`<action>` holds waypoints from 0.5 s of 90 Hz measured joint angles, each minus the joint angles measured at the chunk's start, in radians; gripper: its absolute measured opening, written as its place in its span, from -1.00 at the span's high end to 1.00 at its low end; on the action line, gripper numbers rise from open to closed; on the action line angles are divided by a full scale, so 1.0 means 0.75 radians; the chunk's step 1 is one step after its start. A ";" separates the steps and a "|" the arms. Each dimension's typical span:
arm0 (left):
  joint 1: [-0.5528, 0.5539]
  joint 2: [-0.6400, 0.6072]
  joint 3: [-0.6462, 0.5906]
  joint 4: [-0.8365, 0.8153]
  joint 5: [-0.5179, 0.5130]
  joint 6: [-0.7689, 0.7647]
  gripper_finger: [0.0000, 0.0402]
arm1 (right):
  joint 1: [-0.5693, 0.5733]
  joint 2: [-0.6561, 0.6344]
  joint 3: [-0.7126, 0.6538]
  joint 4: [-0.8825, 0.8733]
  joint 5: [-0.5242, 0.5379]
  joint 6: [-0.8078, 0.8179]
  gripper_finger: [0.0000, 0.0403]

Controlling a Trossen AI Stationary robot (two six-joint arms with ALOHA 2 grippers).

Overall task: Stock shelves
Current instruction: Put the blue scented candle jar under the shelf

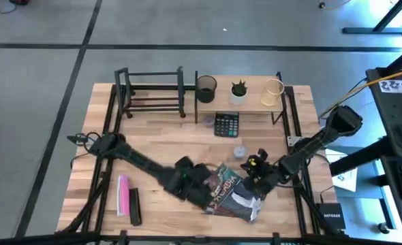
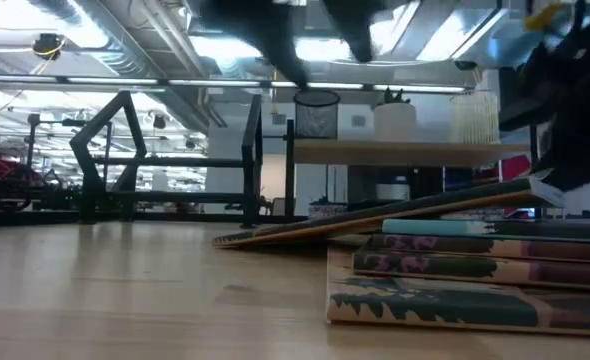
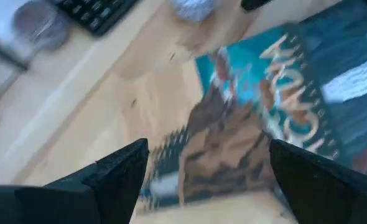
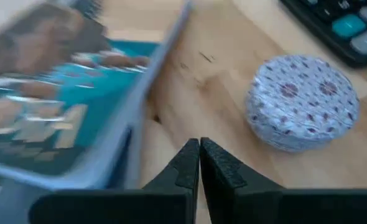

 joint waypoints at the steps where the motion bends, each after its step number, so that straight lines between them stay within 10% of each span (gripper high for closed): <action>1: -0.008 0.000 -0.001 -0.010 -0.006 -0.023 -0.57 | -0.006 0.000 -0.005 0.011 -0.002 -0.006 1.00; 19: -0.125 0.000 -0.002 -0.182 -0.140 -0.328 -0.57 | -0.115 -0.001 -0.081 0.359 -0.145 -0.190 1.00; 45: -0.146 0.001 -0.002 -0.265 -0.209 -0.433 -0.57 | -0.229 -0.002 -0.087 0.278 -0.159 -0.204 1.00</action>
